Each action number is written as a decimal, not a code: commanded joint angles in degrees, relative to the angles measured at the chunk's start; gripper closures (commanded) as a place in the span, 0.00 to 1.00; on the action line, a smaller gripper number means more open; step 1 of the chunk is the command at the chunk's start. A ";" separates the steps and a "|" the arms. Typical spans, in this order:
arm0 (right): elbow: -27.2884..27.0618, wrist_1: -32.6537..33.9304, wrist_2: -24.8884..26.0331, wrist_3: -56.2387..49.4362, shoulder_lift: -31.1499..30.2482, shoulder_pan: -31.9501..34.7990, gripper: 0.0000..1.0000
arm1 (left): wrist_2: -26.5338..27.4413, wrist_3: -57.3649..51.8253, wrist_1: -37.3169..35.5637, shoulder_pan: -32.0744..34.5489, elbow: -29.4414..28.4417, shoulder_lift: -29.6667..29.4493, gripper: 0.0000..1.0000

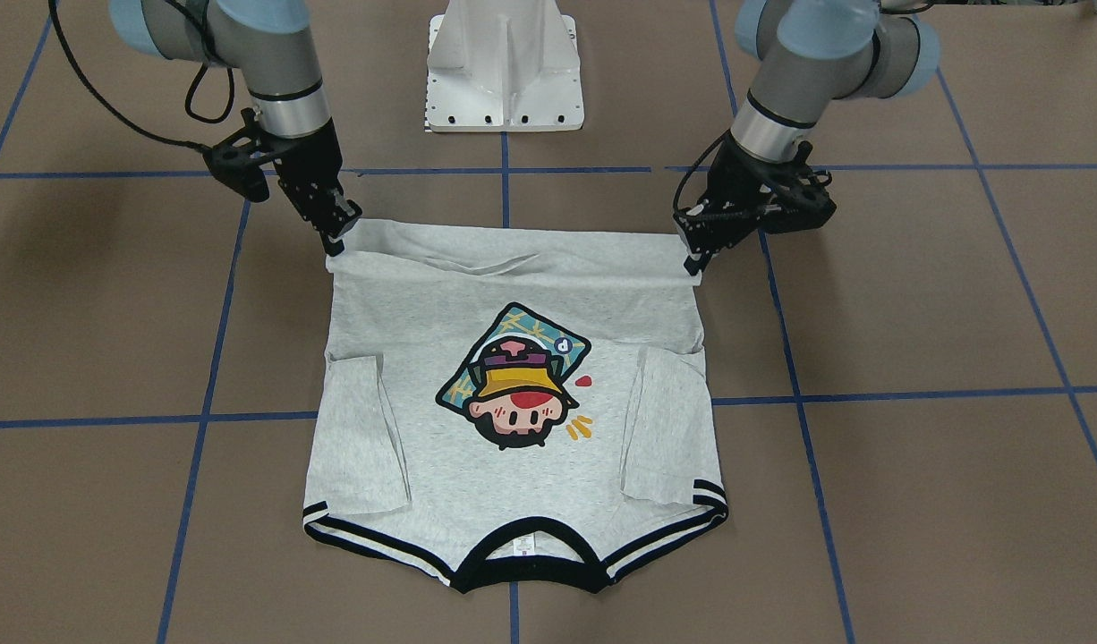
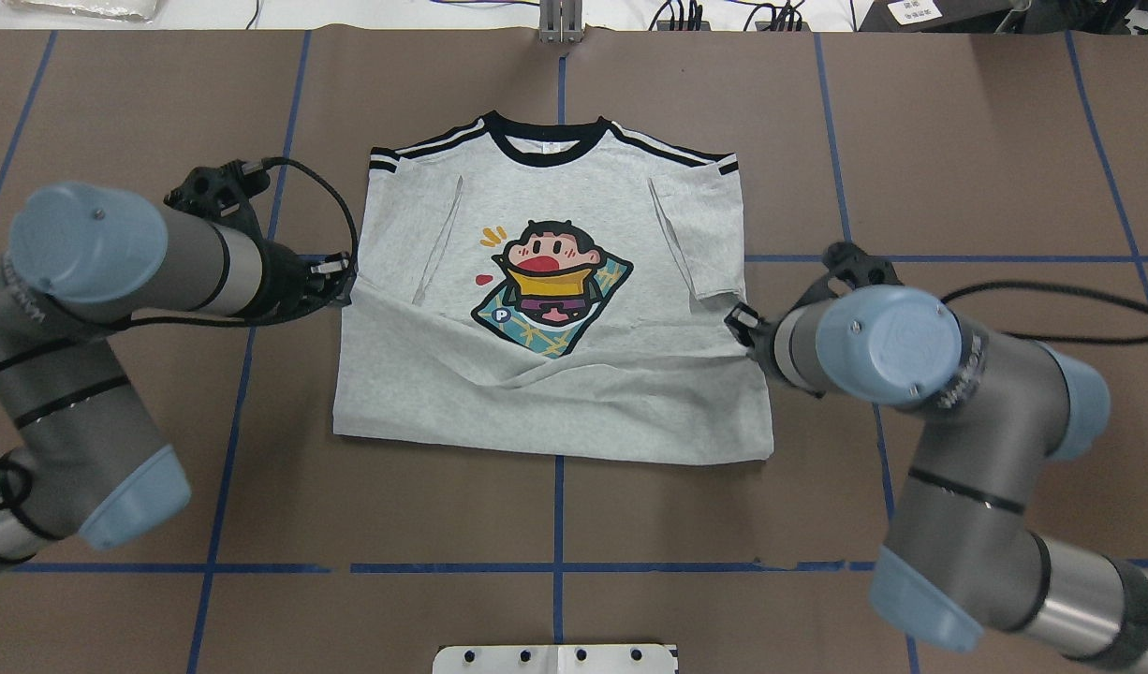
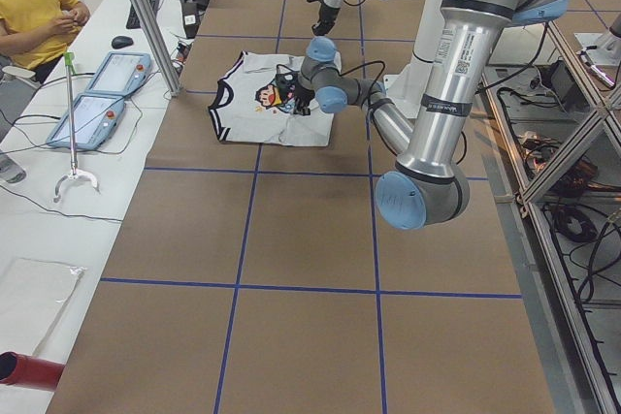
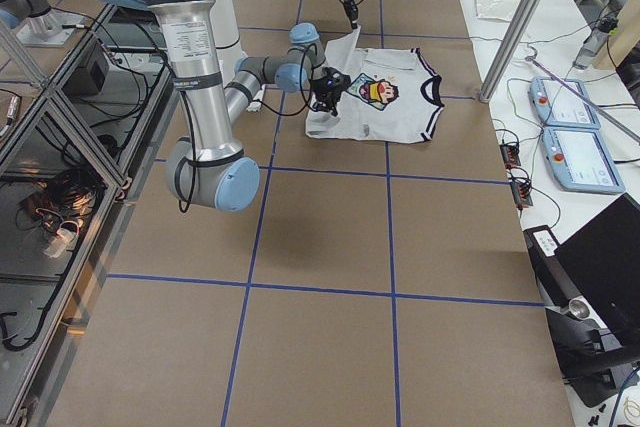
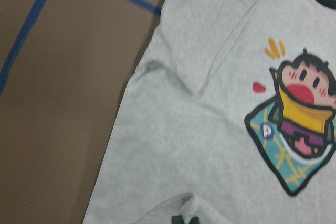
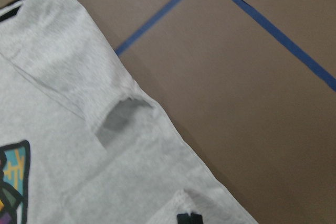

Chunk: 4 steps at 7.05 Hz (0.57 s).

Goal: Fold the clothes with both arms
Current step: 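Lift the hem with both grippers and fold it toward the collar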

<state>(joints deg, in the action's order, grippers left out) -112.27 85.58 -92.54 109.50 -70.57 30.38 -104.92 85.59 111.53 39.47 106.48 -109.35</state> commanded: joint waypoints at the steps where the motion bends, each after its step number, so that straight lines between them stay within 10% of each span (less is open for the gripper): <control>1: 9.84 -0.06 -2.39 -5.42 7.96 8.70 1.00 | 0.06 -5.33 1.32 4.90 -9.85 -5.51 1.00; 4: 22.83 -0.68 -2.39 -8.68 16.74 12.95 1.00 | 0.33 -6.14 8.77 7.37 -23.55 -12.00 1.00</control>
<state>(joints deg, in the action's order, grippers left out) -95.54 85.11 -94.92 101.74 -57.94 42.25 -104.69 79.58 117.42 46.15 88.72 -118.25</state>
